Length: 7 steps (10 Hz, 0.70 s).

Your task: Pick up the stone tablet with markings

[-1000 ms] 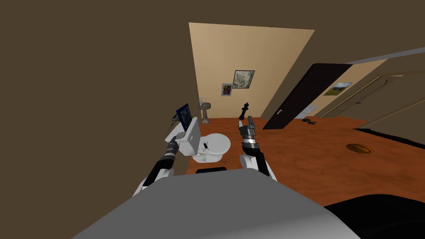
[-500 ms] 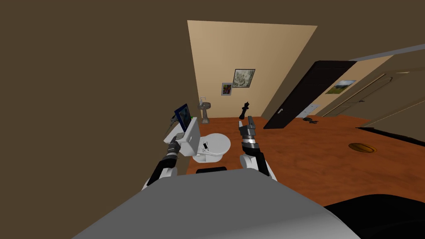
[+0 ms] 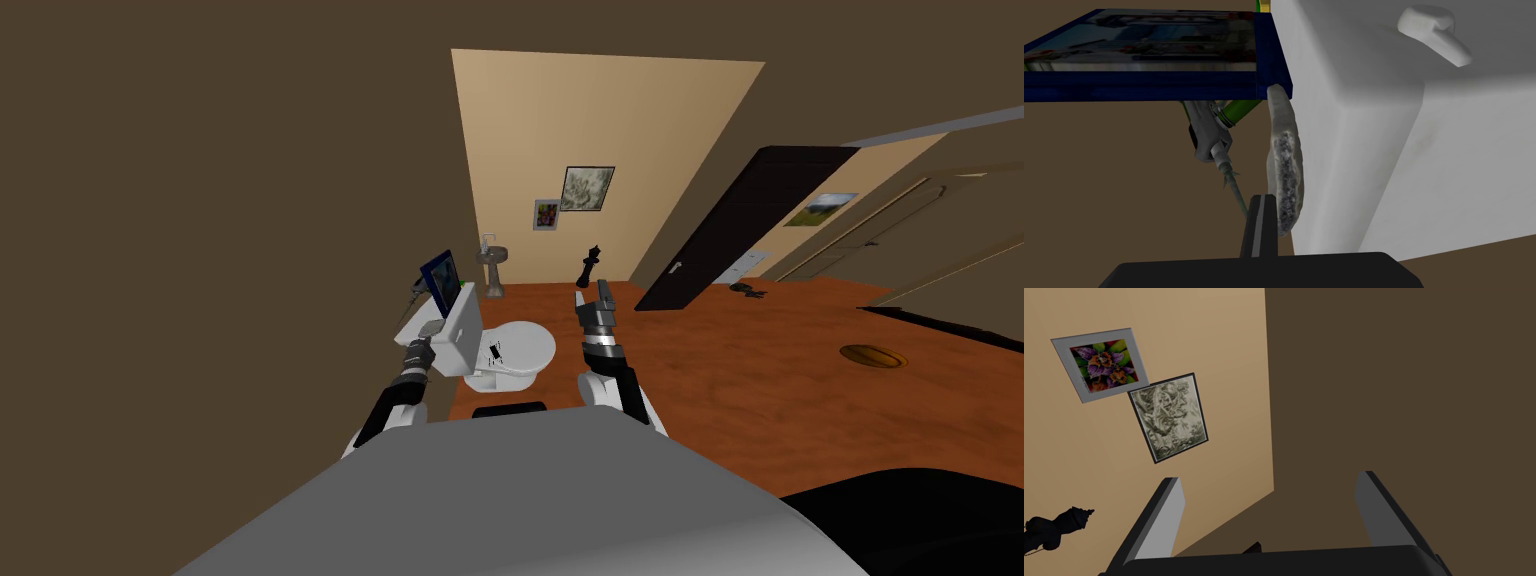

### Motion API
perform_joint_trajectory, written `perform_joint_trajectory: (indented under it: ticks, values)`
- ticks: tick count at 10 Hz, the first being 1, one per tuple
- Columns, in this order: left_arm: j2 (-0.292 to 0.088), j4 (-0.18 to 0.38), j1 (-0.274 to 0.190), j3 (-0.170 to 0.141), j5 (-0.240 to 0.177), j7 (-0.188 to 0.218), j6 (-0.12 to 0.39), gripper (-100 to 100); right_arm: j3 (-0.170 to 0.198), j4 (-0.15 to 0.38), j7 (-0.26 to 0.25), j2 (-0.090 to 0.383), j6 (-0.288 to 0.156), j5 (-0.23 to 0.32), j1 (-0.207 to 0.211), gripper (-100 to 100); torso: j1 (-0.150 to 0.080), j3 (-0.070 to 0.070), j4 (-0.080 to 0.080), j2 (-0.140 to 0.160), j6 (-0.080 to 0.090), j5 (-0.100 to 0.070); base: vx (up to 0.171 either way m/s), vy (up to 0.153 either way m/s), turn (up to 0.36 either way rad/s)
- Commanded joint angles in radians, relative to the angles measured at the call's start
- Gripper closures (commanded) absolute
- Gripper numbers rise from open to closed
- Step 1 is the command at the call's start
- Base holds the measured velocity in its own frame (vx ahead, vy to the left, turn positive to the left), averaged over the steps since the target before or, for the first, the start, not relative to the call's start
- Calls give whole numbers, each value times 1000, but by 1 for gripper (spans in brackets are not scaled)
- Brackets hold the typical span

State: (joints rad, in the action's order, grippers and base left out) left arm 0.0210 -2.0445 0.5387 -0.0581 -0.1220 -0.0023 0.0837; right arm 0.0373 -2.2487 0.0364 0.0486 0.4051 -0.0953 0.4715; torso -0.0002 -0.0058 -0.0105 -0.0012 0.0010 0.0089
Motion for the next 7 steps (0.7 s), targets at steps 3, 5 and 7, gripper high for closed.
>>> perform_joint_trajectory:
  ticks: [3,5,7]
  values:
    - [0,0,0,0,0,0,0,0,0,0,0,0,0,0,0,0,0,0,0,0,0,0,0,0,0]
    - [-61,-1,0,1,2,-2,0,-100,0,0,0,0,0,0,0,0,1,0,0,0,0,0,-2,4,-6]
    - [-105,-3,0,2,5,-5,0,-100,0,0,0,0,0,0,0,0,1,0,0,0,0,0,-5,17,-16]
